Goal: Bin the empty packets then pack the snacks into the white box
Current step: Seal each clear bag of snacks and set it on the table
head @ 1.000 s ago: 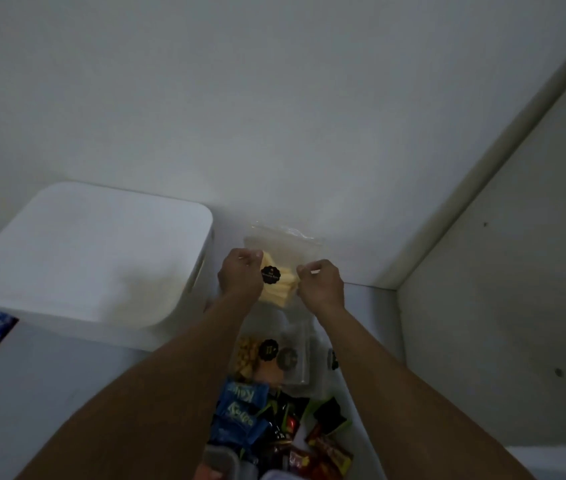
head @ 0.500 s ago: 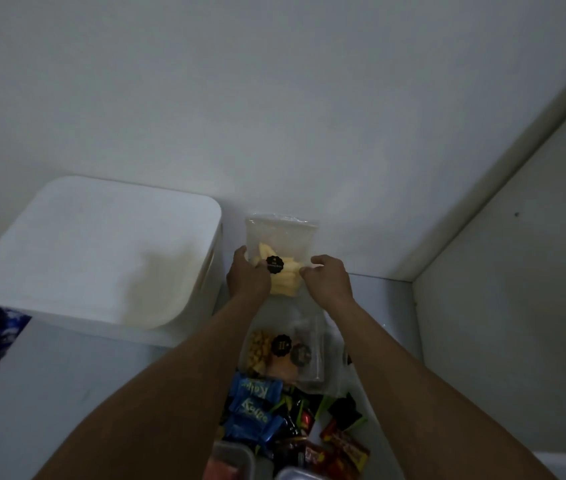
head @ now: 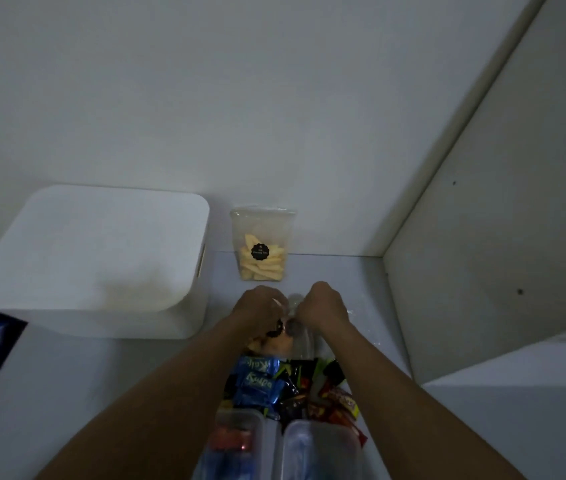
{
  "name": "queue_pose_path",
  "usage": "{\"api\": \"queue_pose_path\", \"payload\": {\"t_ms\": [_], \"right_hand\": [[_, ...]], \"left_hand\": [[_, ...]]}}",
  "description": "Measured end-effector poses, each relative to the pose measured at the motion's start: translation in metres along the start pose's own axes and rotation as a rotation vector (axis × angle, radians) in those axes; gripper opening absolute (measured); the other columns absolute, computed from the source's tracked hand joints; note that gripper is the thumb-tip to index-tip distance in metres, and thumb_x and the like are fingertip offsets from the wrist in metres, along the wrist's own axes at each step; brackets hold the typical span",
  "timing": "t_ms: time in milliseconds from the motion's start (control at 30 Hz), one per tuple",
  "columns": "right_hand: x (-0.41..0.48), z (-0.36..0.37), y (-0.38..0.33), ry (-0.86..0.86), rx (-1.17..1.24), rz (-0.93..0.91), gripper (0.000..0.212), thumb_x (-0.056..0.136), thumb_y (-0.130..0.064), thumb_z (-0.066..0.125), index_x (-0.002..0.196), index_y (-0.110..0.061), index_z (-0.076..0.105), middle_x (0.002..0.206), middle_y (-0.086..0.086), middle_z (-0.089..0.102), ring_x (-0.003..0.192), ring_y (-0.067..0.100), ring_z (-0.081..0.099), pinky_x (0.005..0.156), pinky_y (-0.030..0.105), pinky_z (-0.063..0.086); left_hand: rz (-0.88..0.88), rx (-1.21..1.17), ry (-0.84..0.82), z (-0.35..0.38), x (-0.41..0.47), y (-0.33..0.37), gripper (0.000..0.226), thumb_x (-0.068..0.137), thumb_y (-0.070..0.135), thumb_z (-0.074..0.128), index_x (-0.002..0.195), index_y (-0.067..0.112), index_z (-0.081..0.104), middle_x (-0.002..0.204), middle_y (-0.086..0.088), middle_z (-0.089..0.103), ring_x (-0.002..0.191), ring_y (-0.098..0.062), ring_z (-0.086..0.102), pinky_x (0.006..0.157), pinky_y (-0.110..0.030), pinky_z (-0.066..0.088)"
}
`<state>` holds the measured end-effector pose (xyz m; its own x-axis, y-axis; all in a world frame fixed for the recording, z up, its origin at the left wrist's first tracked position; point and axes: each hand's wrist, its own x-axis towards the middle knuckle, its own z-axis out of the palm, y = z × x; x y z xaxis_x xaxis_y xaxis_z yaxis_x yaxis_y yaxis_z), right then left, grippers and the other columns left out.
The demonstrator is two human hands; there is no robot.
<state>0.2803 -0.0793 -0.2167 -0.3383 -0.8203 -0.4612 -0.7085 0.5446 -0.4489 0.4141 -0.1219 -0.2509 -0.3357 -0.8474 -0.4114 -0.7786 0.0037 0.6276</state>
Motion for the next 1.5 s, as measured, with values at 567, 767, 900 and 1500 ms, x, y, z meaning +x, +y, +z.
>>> {"api": "queue_pose_path", "payload": {"t_ms": [567,767,900,1500], "right_hand": [[-0.127,-0.123,-0.061,0.206,0.488,-0.289,0.008,0.081,-0.016,0.078,0.08,-0.008,0.075,0.075,0.001,0.068,0.059,0.008,0.054,0.054,0.024,0.041],[-0.172,-0.169,-0.095,0.276,0.618,-0.412,0.011,0.081,-0.014,0.078,0.085,-0.007,0.072,0.081,0.005,0.075,0.074,0.014,0.069,0.057,0.019,0.047],[-0.192,-0.189,-0.109,0.283,0.587,-0.512,0.008,0.091,-0.012,0.065,0.085,-0.011,0.07,0.089,0.006,0.076,0.086,0.016,0.069,0.063,0.021,0.047],[-0.215,-0.228,-0.14,0.387,0.626,-0.628,0.012,0.092,-0.008,0.061,0.092,-0.005,0.072,0.087,0.0,0.077,0.088,0.002,0.068,0.07,0.021,0.046]], "left_hand": [[0.187,-0.407,0.2,-0.133,-0.12,0.077,0.006,0.084,0.02,0.074,0.085,0.014,0.073,0.093,-0.004,0.072,0.086,-0.017,0.065,0.069,-0.027,0.053],[0.287,-0.701,0.254,-0.177,-0.161,0.114,0.017,0.086,0.018,0.073,0.098,0.006,0.072,0.102,-0.01,0.074,0.094,-0.021,0.07,0.077,-0.033,0.053],[0.33,-0.773,0.204,-0.201,-0.18,0.126,0.017,0.085,0.018,0.074,0.098,0.008,0.072,0.101,-0.007,0.075,0.095,-0.02,0.072,0.087,-0.039,0.056],[0.495,-0.746,0.295,-0.253,-0.208,0.167,0.009,0.086,0.017,0.072,0.09,0.009,0.072,0.095,-0.005,0.073,0.089,-0.019,0.07,0.082,-0.035,0.057]]}}
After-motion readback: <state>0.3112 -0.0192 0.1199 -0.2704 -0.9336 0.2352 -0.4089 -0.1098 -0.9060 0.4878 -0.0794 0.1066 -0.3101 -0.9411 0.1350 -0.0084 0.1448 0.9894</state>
